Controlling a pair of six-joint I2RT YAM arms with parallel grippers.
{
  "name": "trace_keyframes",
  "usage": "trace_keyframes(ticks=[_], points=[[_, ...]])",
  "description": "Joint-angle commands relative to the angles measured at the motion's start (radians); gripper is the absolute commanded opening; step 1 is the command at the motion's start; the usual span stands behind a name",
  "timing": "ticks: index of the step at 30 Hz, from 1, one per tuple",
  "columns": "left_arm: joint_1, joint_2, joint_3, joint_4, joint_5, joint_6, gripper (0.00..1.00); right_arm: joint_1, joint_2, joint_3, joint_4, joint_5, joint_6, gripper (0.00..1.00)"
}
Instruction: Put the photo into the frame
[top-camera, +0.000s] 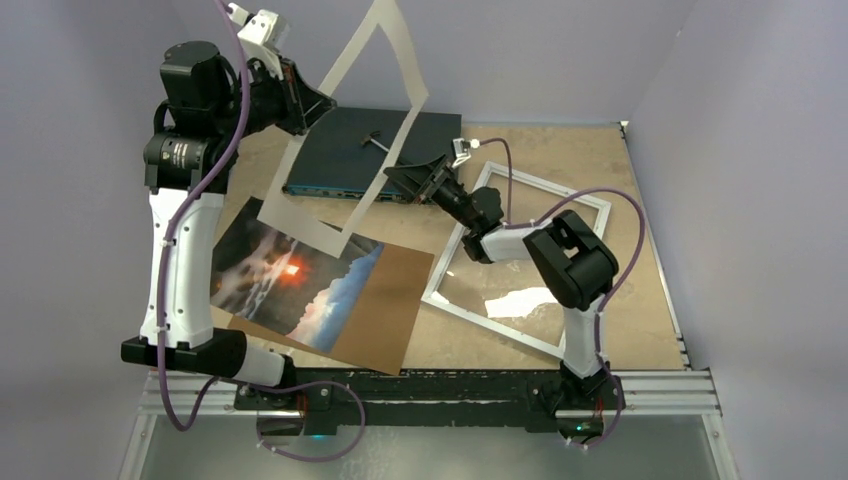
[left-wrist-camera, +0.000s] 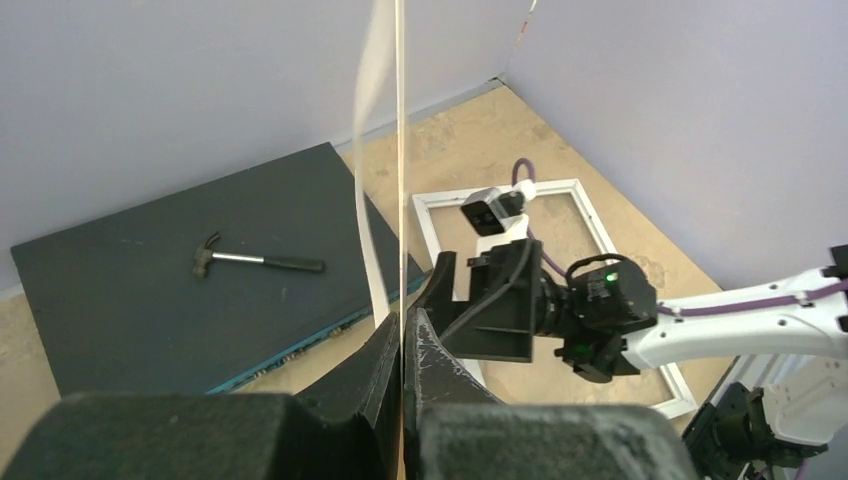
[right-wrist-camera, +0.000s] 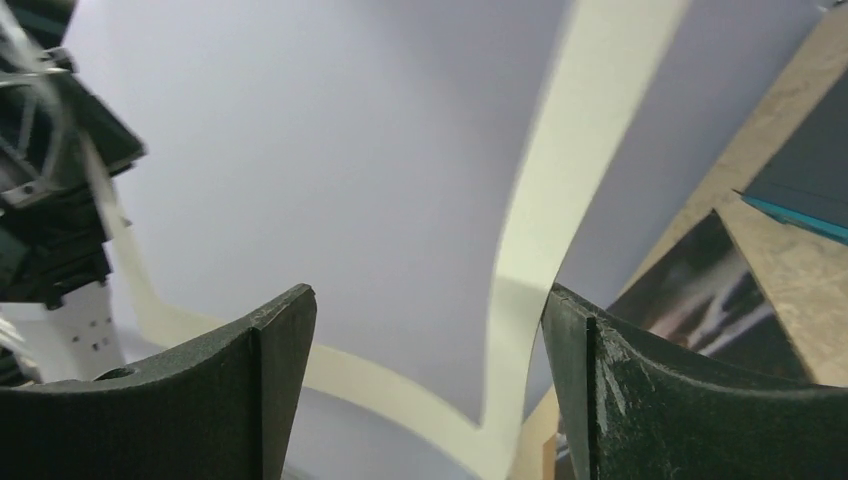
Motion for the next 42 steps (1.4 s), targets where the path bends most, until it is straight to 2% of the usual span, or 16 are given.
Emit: trace_keyframes(ticks=[1, 10, 16, 19, 33, 42], points=[[0.006, -0.022, -0.024, 0.049, -0.04, -0.011, 0.0, 0.0, -0.088, -0.023, 0.574, -0.027, -0.024, 0.83], [0.01, -0.015, 0.012, 0.05, -0.03, -0.024, 0.0, 0.001, -0.044, -0.022, 0.573, -0.033, 0.01, 0.78], [0.011, -0.022, -0.005, 0.052, -0.051, -0.018, 0.0, -0.003, -0.069, -0.025, 0.572, -0.03, 0.027, 0.6], [0.011, -0.029, -0.005, 0.06, -0.082, -0.009, 0.0, -0.011, -0.123, -0.057, 0.573, -0.033, 0.012, 0.52], [0.012, -0.059, -0.041, 0.088, -0.148, 0.019, 0.0, -0.017, -0.421, -0.306, 0.527, -0.031, -0.139, 0.34], [0.012, -0.075, -0.1, 0.114, -0.142, 0.012, 0.0, -0.017, -0.666, -0.434, 0.304, 0.069, -0.302, 0.26]])
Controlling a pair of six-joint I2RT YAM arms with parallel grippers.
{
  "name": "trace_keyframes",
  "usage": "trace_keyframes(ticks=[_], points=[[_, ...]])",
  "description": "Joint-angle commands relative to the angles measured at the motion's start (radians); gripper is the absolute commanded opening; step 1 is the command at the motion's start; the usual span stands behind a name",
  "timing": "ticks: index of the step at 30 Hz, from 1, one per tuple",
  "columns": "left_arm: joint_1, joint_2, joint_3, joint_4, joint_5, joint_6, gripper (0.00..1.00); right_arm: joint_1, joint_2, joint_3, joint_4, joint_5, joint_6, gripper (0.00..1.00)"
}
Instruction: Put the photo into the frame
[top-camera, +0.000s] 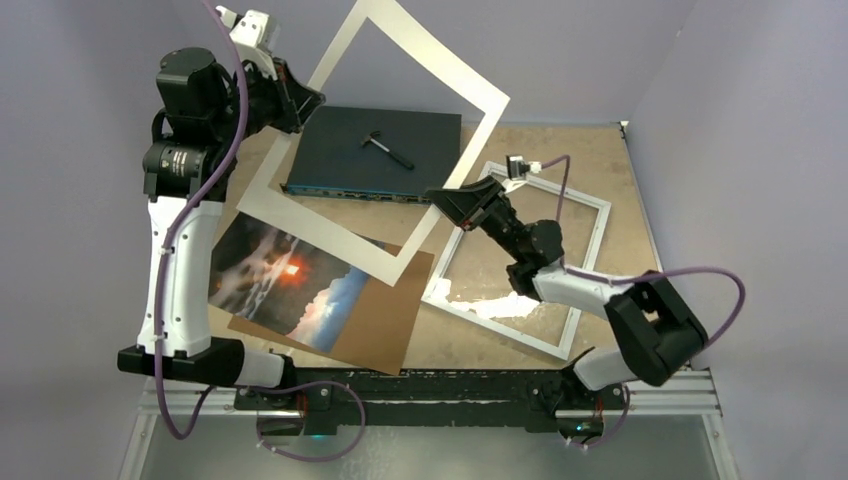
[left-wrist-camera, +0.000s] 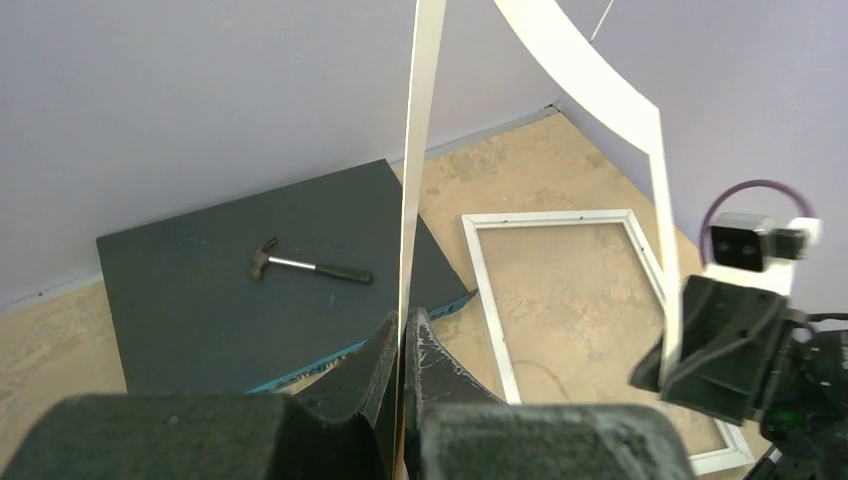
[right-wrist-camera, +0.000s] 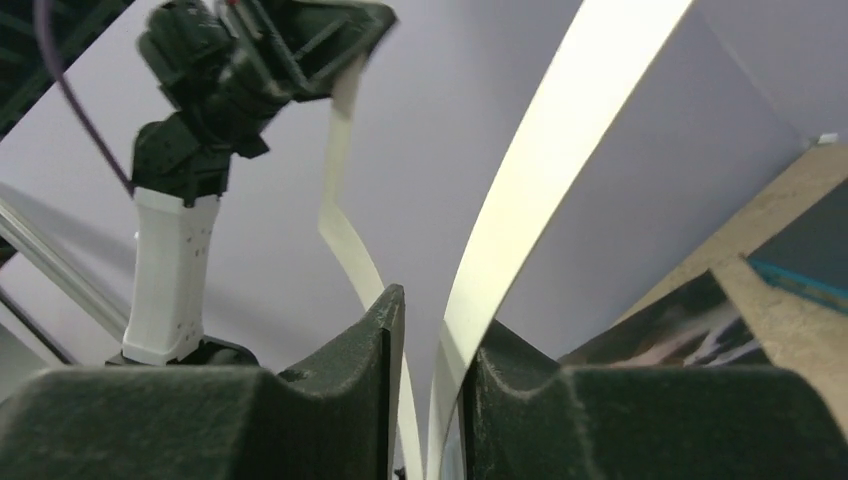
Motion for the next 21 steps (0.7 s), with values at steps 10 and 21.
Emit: trace_keyframes(ticks=[10, 21], points=[[0.004, -0.032, -0.325, 0.107, 0.104, 0.014, 0.5, -0.002, -0.495, 0.094, -0.628, 0.147, -0.309, 0.0], [0.0, 0.03, -0.488, 0.125, 0.107, 0.13, 0.92, -0.031, -0.647, 0.303, -1.55, 0.5, -0.37, 0.0]])
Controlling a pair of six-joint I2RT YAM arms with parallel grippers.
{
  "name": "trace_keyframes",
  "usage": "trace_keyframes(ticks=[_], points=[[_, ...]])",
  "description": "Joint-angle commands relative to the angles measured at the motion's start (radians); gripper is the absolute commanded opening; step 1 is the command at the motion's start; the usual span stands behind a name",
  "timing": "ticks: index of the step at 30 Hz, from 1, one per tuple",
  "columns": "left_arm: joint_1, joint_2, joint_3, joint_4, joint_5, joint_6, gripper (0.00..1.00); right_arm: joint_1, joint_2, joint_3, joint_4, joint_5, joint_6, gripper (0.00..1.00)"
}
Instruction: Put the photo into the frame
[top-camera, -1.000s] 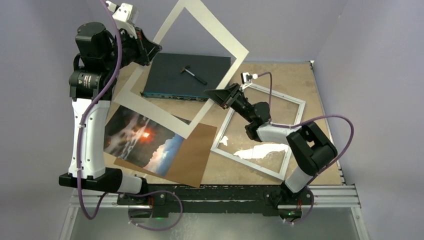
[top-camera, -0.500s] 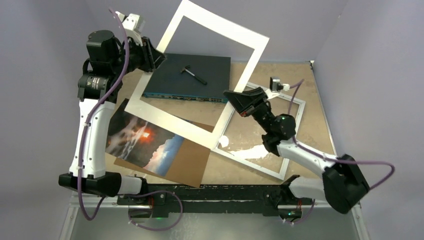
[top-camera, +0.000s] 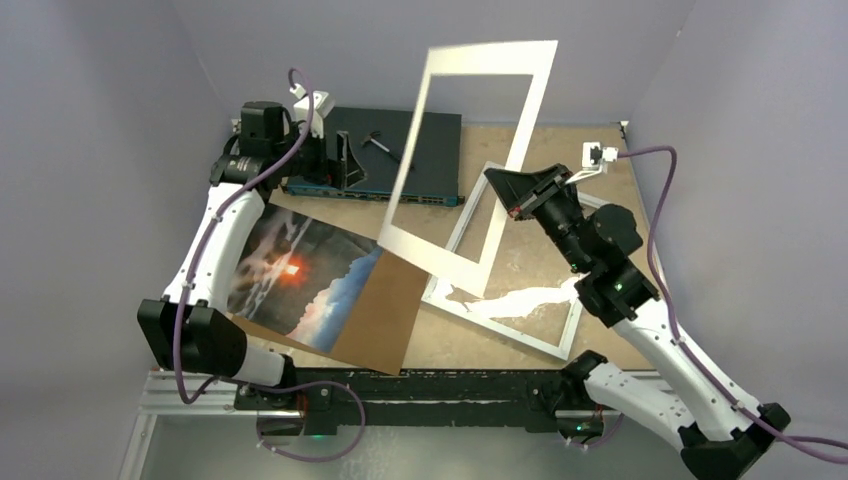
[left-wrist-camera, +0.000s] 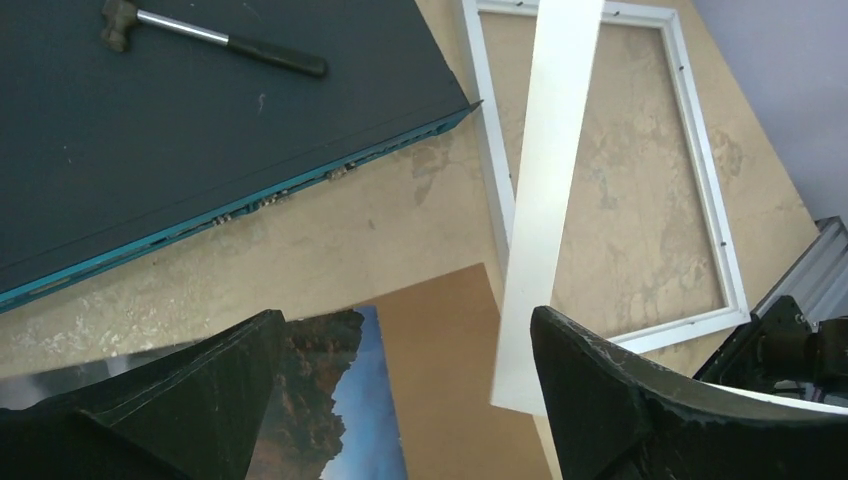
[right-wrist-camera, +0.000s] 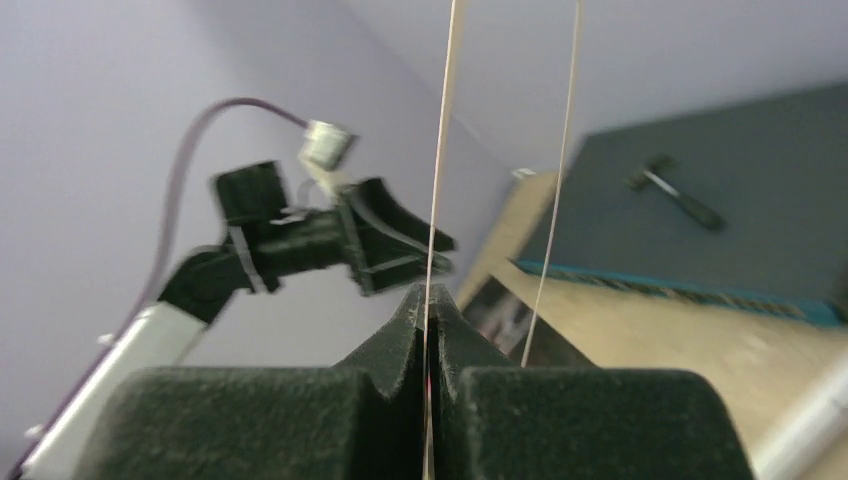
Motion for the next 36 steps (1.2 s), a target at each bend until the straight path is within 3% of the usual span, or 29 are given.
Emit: trace_keyframes(ticks=[1, 6, 12, 26, 36], points=[[0.0, -0.004, 0.016, 0.037, 0.011, 0.07, 0.92, -0.026, -0.005, 0.051, -0.438, 0.178, -0.009, 0.0], [0.0, -0.017, 0.017, 0.019, -0.006, 0.112, 0.93, -0.079, -0.018, 0.045, -0.65, 0.219, 0.061, 0.0], [0.0, -0.036, -0.005, 0.008, -0.011, 0.148, 0.94, -0.098, -0.035, -0.021, -0.75, 0.318, 0.078, 0.0], [0.0, -0.055, -0.025, 0.001, 0.003, 0.171, 0.95, -0.11, 0.071, 0.026, -0.851, 0.472, -0.112, 0.0], [0.0, -0.057, -0.021, 0.001, 0.015, 0.168, 0.95, -0.119, 0.021, 0.027, -0.944, 0.562, -0.159, 0.0]])
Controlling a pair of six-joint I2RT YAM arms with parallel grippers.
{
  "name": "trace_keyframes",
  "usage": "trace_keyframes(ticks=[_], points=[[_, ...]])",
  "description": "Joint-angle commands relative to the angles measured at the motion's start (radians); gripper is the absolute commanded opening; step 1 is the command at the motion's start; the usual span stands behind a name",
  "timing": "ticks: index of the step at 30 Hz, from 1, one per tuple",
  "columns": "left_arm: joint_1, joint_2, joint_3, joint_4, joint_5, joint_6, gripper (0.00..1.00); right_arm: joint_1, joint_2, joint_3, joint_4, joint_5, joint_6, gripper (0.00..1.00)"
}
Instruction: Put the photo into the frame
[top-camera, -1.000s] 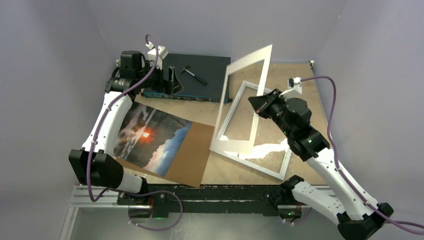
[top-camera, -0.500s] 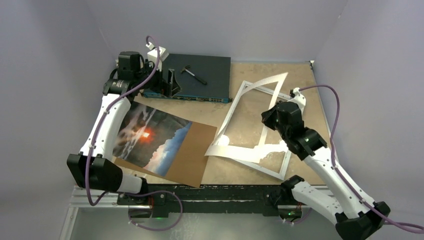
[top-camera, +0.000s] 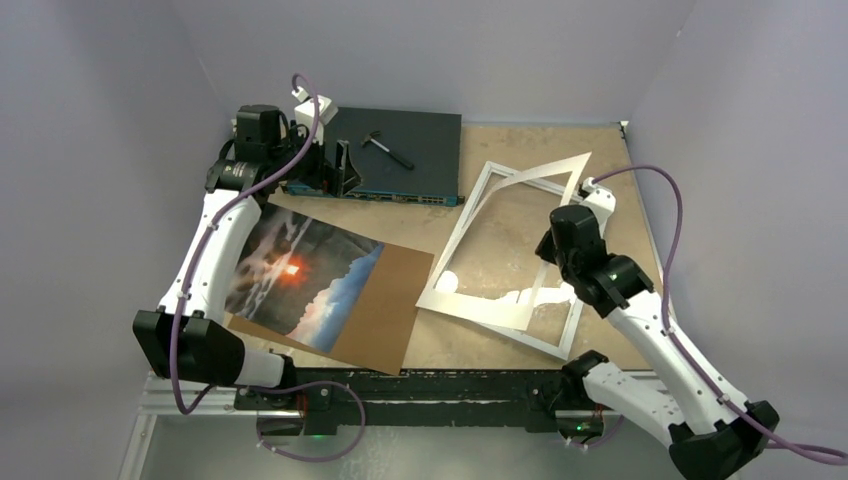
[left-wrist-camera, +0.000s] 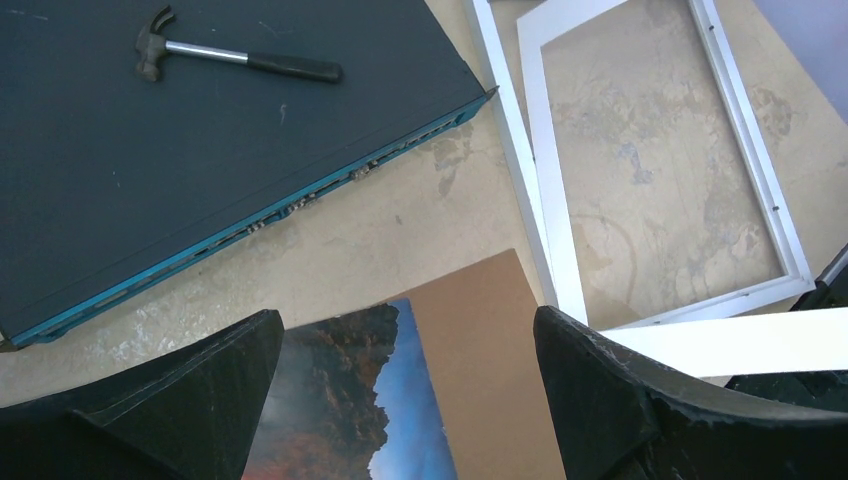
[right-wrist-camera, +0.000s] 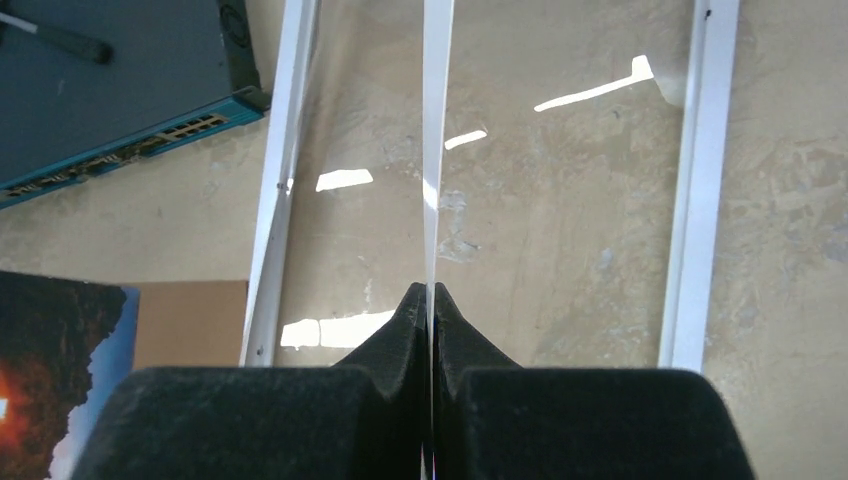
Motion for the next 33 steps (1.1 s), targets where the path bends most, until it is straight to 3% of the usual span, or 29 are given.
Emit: trace_keyframes(ticks=[1, 11, 33], points=[[0.0, -0.027, 0.001, 0.014, 0.024, 0.025, 0.95, -0.008, -0.024, 0.041, -0.077, 0.073, -0.033, 0.0], [0.0, -0.034, 0.012, 0.008, 0.041, 0.025, 0.95, -0.008, -0.015, 0.108, -0.137, 0.071, -0.045, 0.0], [0.0, -0.018, 0.042, 0.005, 0.044, 0.025, 0.95, -0.007, 0.124, 0.191, -0.056, 0.169, -0.203, 0.0]])
